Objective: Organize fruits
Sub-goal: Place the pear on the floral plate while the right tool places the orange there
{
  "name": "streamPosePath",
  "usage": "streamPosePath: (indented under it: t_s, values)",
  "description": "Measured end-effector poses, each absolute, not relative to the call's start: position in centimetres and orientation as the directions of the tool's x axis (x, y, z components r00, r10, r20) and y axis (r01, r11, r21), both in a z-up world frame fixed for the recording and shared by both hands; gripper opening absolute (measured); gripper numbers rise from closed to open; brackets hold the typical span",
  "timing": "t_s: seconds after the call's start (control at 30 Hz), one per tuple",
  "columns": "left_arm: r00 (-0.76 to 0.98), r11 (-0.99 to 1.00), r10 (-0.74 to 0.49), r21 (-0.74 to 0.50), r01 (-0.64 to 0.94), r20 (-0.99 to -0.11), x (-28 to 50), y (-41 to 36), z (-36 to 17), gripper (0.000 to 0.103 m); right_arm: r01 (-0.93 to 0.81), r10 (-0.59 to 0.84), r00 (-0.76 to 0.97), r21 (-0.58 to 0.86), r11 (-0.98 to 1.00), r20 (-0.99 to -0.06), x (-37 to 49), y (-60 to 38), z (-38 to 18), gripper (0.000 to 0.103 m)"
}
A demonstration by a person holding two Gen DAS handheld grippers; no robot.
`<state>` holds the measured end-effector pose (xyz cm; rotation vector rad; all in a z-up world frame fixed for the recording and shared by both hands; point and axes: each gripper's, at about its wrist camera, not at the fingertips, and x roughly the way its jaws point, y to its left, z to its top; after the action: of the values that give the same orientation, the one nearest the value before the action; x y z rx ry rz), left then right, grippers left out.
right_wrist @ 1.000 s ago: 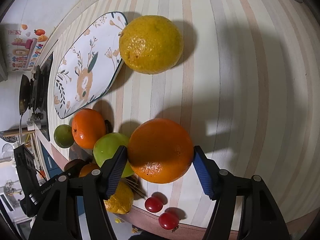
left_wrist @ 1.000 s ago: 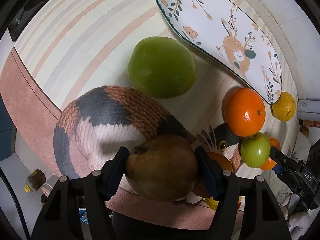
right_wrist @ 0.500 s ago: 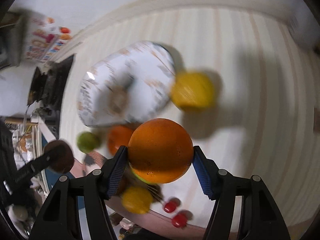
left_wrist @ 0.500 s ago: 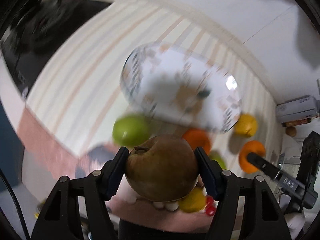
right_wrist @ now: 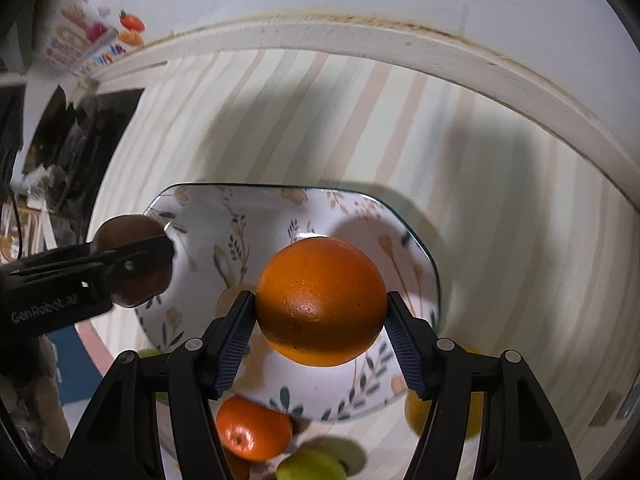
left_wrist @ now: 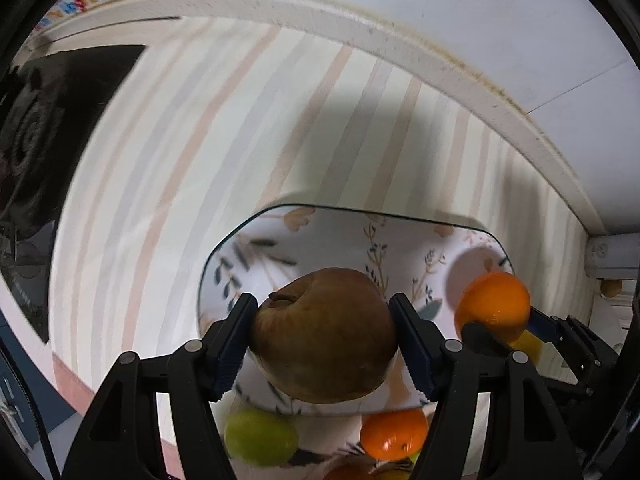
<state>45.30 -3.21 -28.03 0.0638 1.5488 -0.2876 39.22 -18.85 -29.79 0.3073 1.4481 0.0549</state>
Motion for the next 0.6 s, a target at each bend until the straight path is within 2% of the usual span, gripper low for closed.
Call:
streamPosePath:
  t_s: [0.27,0.47,0.5,0.53,0.57,0.6]
  values:
    - [-0.100,0.961,-0.143,-0.162,0.223,-0.985,46.2,-4.0,-31.2,0.066,0.115,0.208,0.050,0.213,0.970,-0.977,41.5,-18.7,-31.8,0.068]
    - [-0.131,0.967,-0.194,-0.212,0.142,-0.972,46.7,-2.6,-32.1,0.068,0.143,0.245,0.038,0.248,0.958,-0.969,41.9,-19.3,-32.1,0.070]
    - [-0.128,0.968,-0.196,-0.213,0.132,-0.972,46.7,-2.4,-32.0,0.072,0.155,0.262,0.037,0.265,0.952,-0.964,41.7,-19.7,-32.1,0.074]
    - [-0.118,0.968,-0.202,-0.217,0.126,-0.972,46.8,-2.2,-31.7,0.083,0.164,0.263,0.040,0.266,0.950,-0.964,41.9,-19.9,-32.1,0.089]
    - [-0.104,0.968,-0.206,-0.218,0.124,-0.973,46.8,-2.0,-31.3,0.088,0.167,0.259,0.052,0.264,0.950,-0.964,41.8,-19.5,-31.9,0.095]
    - [-0.086,0.968,-0.208,-0.217,0.125,-0.974,46.8,-1.8,-30.8,0.088,0.168,0.259,0.061,0.266,0.949,-0.964,41.7,-19.7,-31.7,0.095]
